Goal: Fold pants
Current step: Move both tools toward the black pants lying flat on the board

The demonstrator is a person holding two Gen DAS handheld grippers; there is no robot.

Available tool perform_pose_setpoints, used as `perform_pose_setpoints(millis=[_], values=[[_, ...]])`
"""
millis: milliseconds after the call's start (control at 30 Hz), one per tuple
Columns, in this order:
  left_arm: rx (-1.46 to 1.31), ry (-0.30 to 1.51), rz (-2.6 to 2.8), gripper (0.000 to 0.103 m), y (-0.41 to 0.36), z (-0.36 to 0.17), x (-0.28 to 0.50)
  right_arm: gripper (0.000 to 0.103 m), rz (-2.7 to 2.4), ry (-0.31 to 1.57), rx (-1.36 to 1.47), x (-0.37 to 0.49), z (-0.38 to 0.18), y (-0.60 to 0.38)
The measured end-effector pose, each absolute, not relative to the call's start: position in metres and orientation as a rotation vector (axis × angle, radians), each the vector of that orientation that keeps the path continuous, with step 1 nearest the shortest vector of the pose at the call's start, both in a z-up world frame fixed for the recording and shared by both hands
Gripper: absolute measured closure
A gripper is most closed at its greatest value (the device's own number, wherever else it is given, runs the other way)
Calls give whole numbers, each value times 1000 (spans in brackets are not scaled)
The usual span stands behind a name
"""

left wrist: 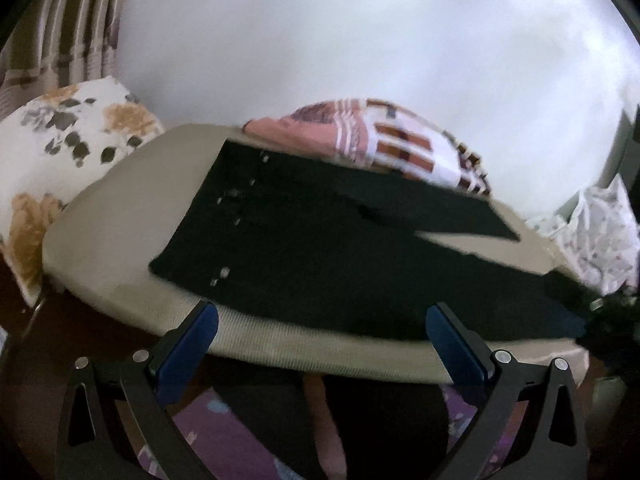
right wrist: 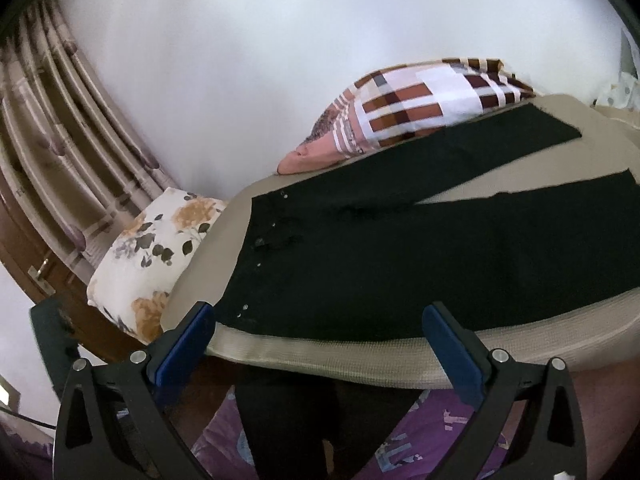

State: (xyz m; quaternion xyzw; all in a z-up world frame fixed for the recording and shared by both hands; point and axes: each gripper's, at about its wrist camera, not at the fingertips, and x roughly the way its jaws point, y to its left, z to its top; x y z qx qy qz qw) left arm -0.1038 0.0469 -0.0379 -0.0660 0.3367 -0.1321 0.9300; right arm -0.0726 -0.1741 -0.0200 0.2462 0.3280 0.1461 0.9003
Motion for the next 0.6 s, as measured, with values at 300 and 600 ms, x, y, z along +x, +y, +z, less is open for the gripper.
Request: perform_pose_setpoints(millis=[300,600], values=[[-92,790,-217,0,99,-17,50,0,231,674,336,-23,-6,-166],[-14,860,-294,0,152,-63,240,0,244,845,425,41,-44,-168]])
